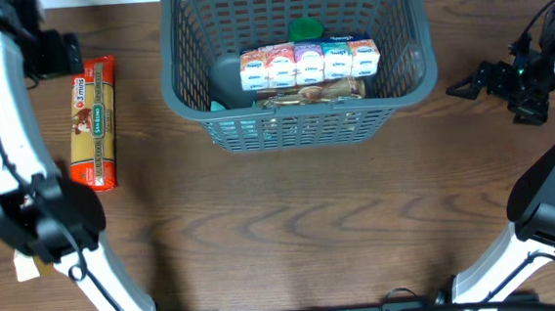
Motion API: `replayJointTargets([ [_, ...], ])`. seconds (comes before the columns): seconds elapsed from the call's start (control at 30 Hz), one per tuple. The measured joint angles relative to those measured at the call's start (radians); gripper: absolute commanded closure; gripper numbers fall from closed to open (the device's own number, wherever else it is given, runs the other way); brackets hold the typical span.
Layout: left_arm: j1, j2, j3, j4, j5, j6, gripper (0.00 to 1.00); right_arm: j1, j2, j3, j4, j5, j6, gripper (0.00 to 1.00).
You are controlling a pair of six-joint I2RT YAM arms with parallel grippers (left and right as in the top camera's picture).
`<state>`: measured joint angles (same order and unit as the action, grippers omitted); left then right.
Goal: Pack container
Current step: 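Move the left gripper back to the red spaghetti pack and grasp it, then lift the spaghetti pack and carry it toward the basket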
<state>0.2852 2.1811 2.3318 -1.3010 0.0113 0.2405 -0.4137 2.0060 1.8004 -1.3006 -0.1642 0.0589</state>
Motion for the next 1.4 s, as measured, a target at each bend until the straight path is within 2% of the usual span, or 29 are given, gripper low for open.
replayJointTargets([
  [0.2, 0.000, 0.132, -0.002, 0.000, 0.008, 0.122, 0.02, 0.000, 0.000, 0.000, 0.010, 0.000, 0.000, 0.01],
  [0.37, 0.001, 0.222, -0.002, 0.014, 0.008, 0.177, 0.02, 0.000, 0.000, 0.000, 0.016, 0.000, 0.000, 0.01],
  [0.7, 0.015, 0.359, -0.002, 0.027, 0.009, 0.210, 0.02, 0.000, 0.000, 0.000, 0.016, 0.000, 0.001, 0.01],
  [1.4, 0.027, 0.409, -0.010, 0.051, 0.029, 0.217, 0.00, 0.000, 0.000, 0.000, 0.007, 0.000, 0.029, 0.01],
])
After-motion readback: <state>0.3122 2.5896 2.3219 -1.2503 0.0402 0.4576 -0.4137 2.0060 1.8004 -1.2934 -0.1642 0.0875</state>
